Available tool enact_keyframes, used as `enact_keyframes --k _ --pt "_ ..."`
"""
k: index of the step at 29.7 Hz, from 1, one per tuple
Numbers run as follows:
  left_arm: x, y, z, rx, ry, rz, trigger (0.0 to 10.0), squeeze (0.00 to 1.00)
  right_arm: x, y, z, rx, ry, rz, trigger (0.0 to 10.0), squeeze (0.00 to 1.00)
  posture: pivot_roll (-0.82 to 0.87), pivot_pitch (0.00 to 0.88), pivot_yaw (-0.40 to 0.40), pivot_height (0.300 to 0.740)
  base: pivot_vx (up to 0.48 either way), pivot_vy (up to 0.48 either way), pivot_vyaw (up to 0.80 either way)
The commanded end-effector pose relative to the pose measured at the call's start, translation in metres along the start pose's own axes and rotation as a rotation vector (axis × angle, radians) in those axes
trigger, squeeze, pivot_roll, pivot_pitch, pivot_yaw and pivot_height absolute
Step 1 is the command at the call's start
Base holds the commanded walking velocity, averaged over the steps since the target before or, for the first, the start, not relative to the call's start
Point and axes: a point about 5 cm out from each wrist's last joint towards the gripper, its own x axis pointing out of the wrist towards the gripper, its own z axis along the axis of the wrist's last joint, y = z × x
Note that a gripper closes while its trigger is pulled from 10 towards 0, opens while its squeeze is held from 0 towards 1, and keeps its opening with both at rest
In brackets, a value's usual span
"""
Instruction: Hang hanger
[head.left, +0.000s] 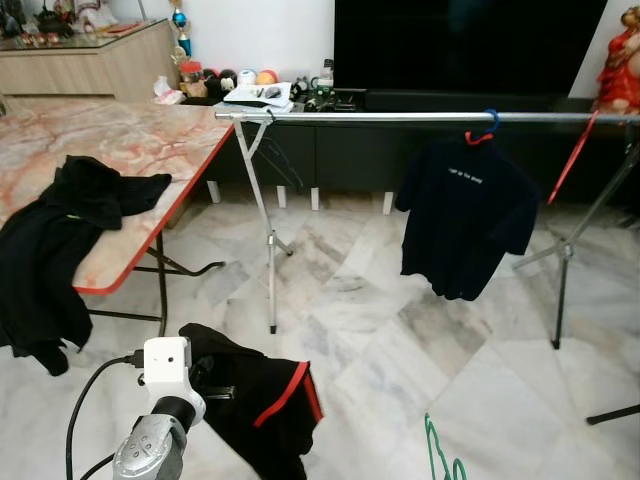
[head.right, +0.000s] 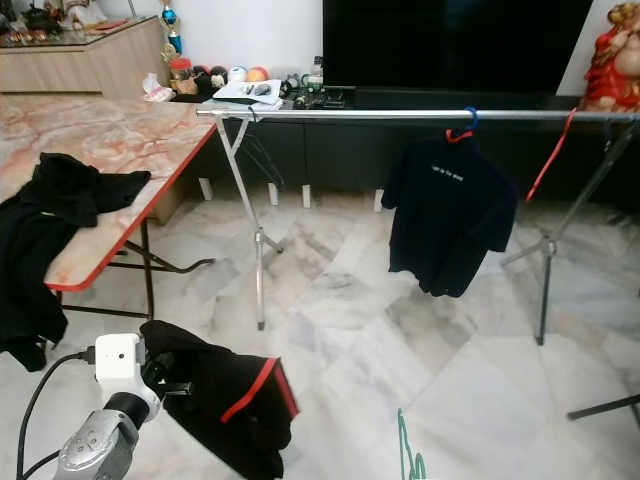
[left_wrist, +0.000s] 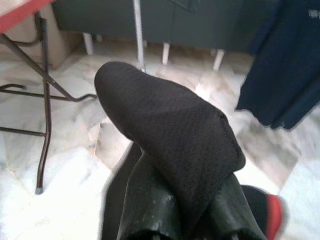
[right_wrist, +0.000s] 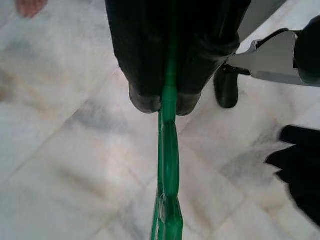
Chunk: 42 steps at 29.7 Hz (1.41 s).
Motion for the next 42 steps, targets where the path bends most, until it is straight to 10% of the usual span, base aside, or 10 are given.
enact_keyframes --k 1,42 --pt "0.0011 0.0045 0.0088 0.006 -0.033 0.010 10.0 0.00 -0.0006 0.0046 -0.0028 0.008 0.010 0.010 10.0 0.00 0.04 0.063 0.073 0.740 0.000 0.311 0.00" --pt "0.0025 0.0080 0.0133 0.011 -0.042 0.015 10.0 0.00 -0.0005 0.0070 -0.0054 -0.017 0.038 0.021 10.0 0.00 0.07 0.052 0.069 0.740 0.000 0.311 0.04"
